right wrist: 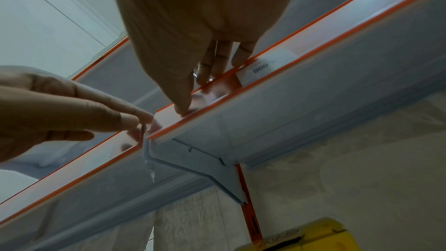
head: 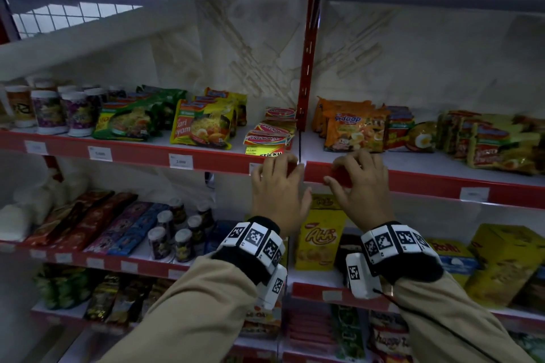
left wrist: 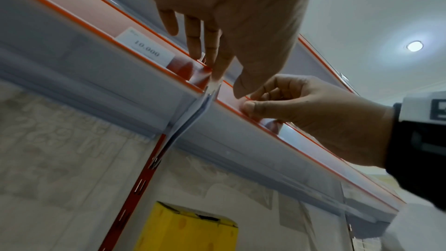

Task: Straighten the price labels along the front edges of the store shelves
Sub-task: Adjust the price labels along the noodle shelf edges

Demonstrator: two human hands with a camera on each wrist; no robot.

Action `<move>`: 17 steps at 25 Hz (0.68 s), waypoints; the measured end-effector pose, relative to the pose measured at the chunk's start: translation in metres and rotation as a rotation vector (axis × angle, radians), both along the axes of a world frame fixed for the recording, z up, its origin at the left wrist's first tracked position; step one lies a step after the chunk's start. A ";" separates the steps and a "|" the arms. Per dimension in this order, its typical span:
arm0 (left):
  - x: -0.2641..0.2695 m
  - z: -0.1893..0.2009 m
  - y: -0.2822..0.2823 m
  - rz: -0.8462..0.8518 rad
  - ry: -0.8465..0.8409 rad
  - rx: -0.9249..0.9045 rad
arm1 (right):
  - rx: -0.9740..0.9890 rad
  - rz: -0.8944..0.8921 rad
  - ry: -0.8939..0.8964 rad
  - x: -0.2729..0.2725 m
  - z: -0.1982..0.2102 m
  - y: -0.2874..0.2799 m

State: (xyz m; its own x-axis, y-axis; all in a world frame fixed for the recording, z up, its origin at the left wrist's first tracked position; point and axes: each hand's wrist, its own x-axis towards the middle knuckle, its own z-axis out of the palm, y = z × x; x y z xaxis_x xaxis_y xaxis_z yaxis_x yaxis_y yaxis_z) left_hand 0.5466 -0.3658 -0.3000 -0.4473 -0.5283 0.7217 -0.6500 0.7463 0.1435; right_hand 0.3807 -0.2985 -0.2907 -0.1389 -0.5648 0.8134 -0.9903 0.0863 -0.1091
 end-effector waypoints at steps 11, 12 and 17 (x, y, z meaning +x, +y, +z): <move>-0.005 -0.013 0.014 -0.136 0.210 0.288 | -0.065 0.138 0.069 -0.010 -0.011 0.009; -0.006 -0.013 0.014 -0.139 0.223 0.322 | -0.050 0.129 0.078 -0.009 -0.008 0.009; -0.010 -0.008 0.017 -0.083 0.170 0.355 | 0.139 0.061 0.094 -0.009 0.013 0.009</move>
State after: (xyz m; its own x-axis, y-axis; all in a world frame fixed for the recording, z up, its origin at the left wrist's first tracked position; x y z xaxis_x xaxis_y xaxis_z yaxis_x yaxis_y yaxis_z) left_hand 0.5371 -0.3486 -0.3079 -0.3889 -0.7253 0.5680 -0.5349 0.6798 0.5018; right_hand 0.3722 -0.2891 -0.2775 -0.0284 -0.6776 0.7349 -0.9994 0.0340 -0.0073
